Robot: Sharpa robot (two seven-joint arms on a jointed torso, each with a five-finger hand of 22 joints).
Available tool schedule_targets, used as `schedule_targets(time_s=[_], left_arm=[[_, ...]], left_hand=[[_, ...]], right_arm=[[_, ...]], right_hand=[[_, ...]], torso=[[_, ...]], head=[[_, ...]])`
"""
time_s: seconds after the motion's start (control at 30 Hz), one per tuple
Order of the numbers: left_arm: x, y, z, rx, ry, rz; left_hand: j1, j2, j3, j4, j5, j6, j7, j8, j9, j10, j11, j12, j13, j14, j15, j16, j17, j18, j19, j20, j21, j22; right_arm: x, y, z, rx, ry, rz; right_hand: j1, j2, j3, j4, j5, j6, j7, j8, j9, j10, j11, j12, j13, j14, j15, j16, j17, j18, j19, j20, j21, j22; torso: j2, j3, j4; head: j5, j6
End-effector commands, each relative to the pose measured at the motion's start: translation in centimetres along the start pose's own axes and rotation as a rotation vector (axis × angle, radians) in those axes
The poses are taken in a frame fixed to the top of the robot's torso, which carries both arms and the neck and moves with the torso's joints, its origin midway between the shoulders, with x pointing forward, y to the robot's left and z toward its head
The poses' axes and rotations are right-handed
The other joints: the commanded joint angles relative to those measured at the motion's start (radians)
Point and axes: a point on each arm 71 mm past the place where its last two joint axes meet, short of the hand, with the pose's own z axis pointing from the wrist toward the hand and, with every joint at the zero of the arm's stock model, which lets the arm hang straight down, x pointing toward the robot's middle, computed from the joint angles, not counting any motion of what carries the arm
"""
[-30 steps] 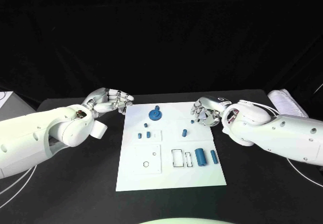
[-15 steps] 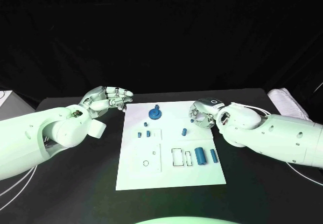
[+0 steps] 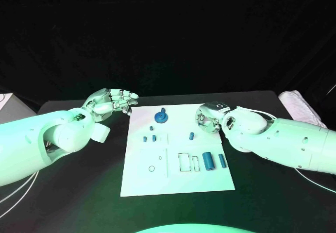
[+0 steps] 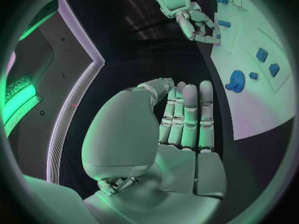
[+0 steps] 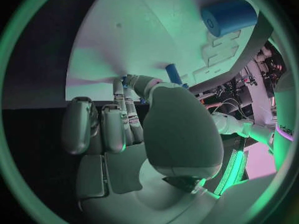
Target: Assemble the parts on the task board
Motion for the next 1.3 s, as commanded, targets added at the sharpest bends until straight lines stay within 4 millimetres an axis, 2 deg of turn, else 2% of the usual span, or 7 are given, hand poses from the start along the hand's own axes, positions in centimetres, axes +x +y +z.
schedule_targets(time_s=[0.03, 0.2, 0.43, 0.57, 0.77, 1.07, 1.3], left_arm=[[0.2, -0.1, 0.0, 0.009, 0.014, -0.013], [0.1, -0.1, 0.0, 0.007, 0.012, -0.011], [0.1, -0.1, 0.0, 0.003, 0.010, -0.006], [0.1, -0.1, 0.0, 0.001, 0.010, -0.002], [0.1, 0.0, 0.0, -0.002, 0.014, 0.001], [0.1, 0.0, 0.1, -0.004, 0.011, 0.004], [-0.1, 0.0, 0.1, -0.005, 0.007, 0.006]], left_hand=[[-0.005, -0.001, -0.006, -0.002, 0.000, -0.007, 0.002, 0.003, 0.001, -0.008, 0.002, 0.007, -0.001, -0.007, 0.002, -0.005, -0.001, 0.014, -0.002, 0.001, -0.005, -0.001], [-0.004, -0.001, -0.006, -0.002, 0.000, -0.008, 0.003, 0.003, 0.001, -0.008, 0.003, 0.007, -0.001, -0.007, 0.002, -0.006, -0.001, 0.014, -0.001, 0.001, -0.005, -0.001], [-0.003, -0.001, -0.006, -0.003, 0.000, -0.010, 0.003, 0.002, 0.001, -0.009, 0.003, 0.007, -0.001, -0.006, 0.002, -0.006, -0.001, 0.014, 0.000, 0.001, -0.006, -0.002], [-0.003, -0.001, -0.006, -0.003, 0.000, -0.010, 0.003, 0.002, 0.001, -0.009, 0.003, 0.007, -0.001, -0.006, 0.002, -0.006, -0.001, 0.014, 0.000, 0.001, -0.006, -0.002], [-0.001, -0.001, -0.006, -0.004, 0.000, -0.012, 0.004, 0.002, 0.001, -0.009, 0.003, 0.007, -0.002, -0.006, 0.002, -0.007, -0.001, 0.014, 0.000, 0.002, -0.007, -0.003], [0.001, -0.001, -0.006, -0.005, 0.001, -0.013, 0.004, 0.002, 0.001, -0.010, 0.004, 0.008, -0.002, -0.006, 0.003, -0.008, -0.002, 0.014, 0.001, 0.002, -0.007, -0.003], [0.001, -0.001, -0.006, -0.005, 0.001, -0.013, 0.004, 0.002, 0.001, -0.010, 0.004, 0.008, -0.002, -0.006, 0.003, -0.008, -0.002, 0.014, 0.001, 0.002, -0.007, -0.003]], right_arm=[[1.1, 0.3, -0.1, -0.006, 0.047, -0.020], [1.6, 0.6, 0.1, 0.004, 0.064, -0.039], [2.5, 1.0, 0.1, 0.013, 0.104, -0.065], [2.8, 1.3, 0.0, 0.014, 0.107, -0.078], [2.4, 1.6, -0.2, 0.017, 0.030, -0.061], [1.6, 2.0, -0.5, 0.012, -0.075, -0.023], [0.9, 2.2, -0.7, 0.005, -0.132, 0.000]], right_hand=[[-0.009, 0.007, 0.009, -0.003, -0.005, 0.011, -0.002, 0.006, 0.003, 0.012, -0.001, -0.005, -0.008, 0.051, -0.004, 0.011, 0.014, -0.018, 0.011, 0.000, 0.013, 0.042], [-0.013, 0.015, 0.015, -0.012, -0.006, 0.022, -0.004, 0.012, 0.008, 0.022, -0.003, -0.010, -0.014, 0.053, -0.006, 0.016, 0.017, -0.020, 0.014, -0.001, 0.022, 0.049], [-0.020, 0.020, 0.019, -0.024, -0.006, 0.034, -0.008, 0.019, 0.016, 0.037, -0.007, -0.017, -0.021, 0.056, -0.009, 0.024, 0.024, -0.025, 0.022, -0.004, 0.050, 0.069], [-0.014, 0.030, 0.032, -0.048, -0.005, 0.045, -0.010, 0.026, 0.023, 0.053, -0.010, -0.025, -0.028, 0.057, -0.012, 0.030, 0.029, -0.029, 0.027, -0.006, 0.071, 0.084], [-0.010, 0.044, 0.082, -0.095, -0.003, 0.052, -0.005, 0.028, 0.033, 0.083, -0.008, -0.038, -0.039, 0.053, -0.015, 0.025, 0.021, -0.037, 0.038, -0.004, 0.112, 0.113], [-0.021, 0.045, 0.099, -0.113, -0.004, 0.055, -0.002, 0.029, 0.039, 0.094, -0.007, -0.044, -0.043, 0.052, -0.015, 0.023, 0.018, -0.040, 0.043, -0.003, 0.131, 0.127], [-0.023, 0.045, 0.101, -0.116, -0.004, 0.056, -0.002, 0.030, 0.040, 0.096, -0.008, -0.045, -0.044, 0.052, -0.015, 0.023, 0.018, -0.041, 0.043, -0.003, 0.133, 0.128]], torso=[[0.000, 0.0012, -0.0005], [0.000, 0.0001, -0.0018], [-0.001, 0.0005, 0.0001], [-0.003, -0.0006, -0.0007], [-0.003, -0.0003, -0.0013], [-0.003, -0.0010, 0.0014], [-0.003, -0.0013, -0.0008]], head=[[0.001, -0.002], [0.000, -0.003], [-0.005, -0.007], [-0.003, -0.009], [-0.003, -0.005], [-0.004, -0.001], [-0.004, 0.002]])
